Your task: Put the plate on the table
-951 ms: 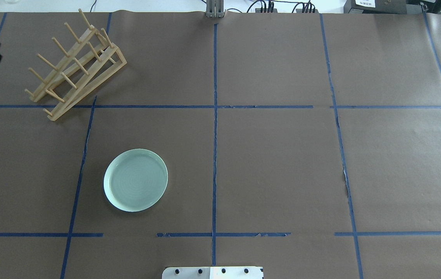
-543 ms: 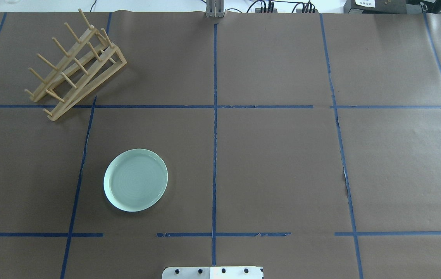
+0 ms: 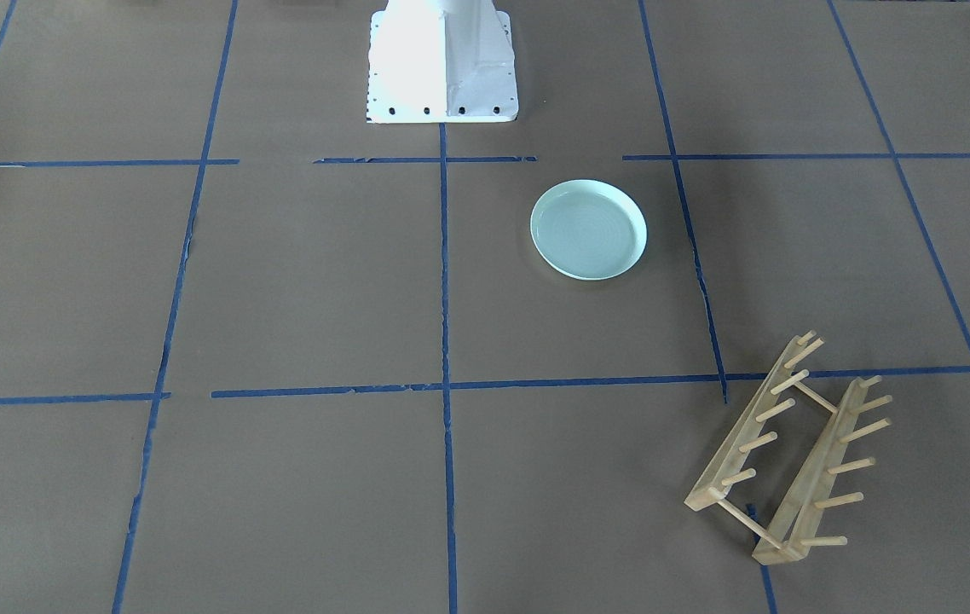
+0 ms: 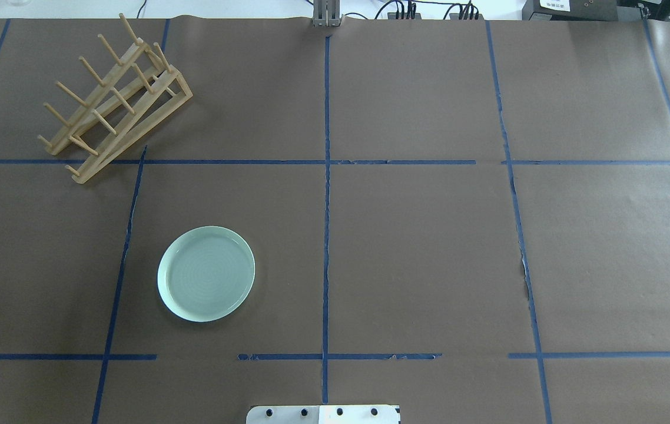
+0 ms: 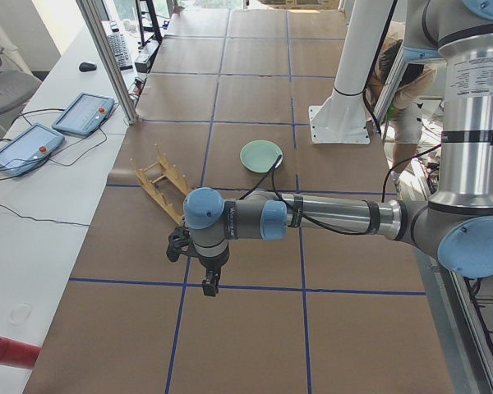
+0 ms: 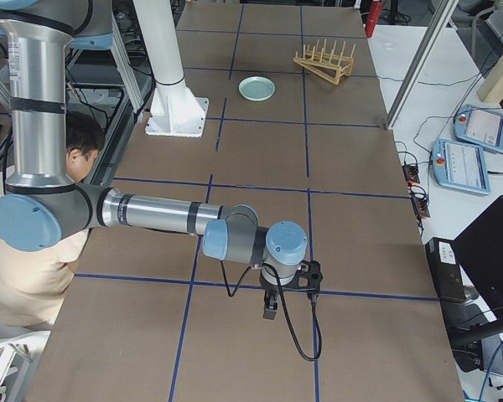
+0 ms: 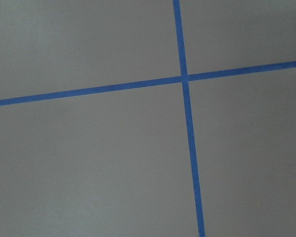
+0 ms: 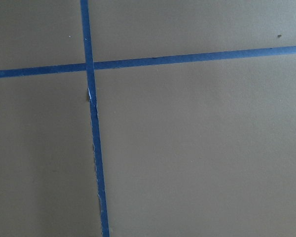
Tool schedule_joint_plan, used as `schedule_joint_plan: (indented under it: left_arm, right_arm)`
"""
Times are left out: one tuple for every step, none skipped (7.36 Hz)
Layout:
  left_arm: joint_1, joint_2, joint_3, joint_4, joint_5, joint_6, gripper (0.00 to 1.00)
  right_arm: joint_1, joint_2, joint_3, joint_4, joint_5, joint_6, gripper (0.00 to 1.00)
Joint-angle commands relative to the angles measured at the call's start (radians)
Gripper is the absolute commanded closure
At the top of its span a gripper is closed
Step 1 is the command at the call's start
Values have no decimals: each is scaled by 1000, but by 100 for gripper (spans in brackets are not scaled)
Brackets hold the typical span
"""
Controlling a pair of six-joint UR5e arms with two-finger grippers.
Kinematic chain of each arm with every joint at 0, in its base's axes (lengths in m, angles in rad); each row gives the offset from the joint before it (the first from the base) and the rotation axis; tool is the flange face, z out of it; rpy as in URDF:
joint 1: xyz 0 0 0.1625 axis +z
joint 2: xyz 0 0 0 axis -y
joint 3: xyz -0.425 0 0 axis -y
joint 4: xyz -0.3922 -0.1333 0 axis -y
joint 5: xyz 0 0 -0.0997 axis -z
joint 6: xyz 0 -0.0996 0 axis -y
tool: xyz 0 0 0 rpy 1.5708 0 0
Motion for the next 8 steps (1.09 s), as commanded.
schedule_joint_plan:
  left_arm:
    - [-24,-18,8,-16,-3,7,0]
    - [-25,-16,3,-37,-3,7,0]
    - [-25,-11,-3,-41,-3,5,0]
    - [-25,-14,-3,-41,-3,5,0]
    - [-25,-14,-5,-41,-6,5,0]
    - [-25,-16,-5,-41,-9,5,0]
    - [-25,-17,-5,-42,-9,5,0]
    - [-25,-17,-5,-42,-9,5,0]
  right_arm:
    - [0,0,0,0,0,0,0]
    - [0,0,1,0,0,0,0]
    - [0,0,1,0,0,0,0]
    - [0,0,0,0,0,0,0]
    - [0,0,0,0,0,0,0]
    - [0,0,0,0,0,0,0]
    - [0,0,0,0,0,0,0]
    - [0,0,0,0,0,0,0]
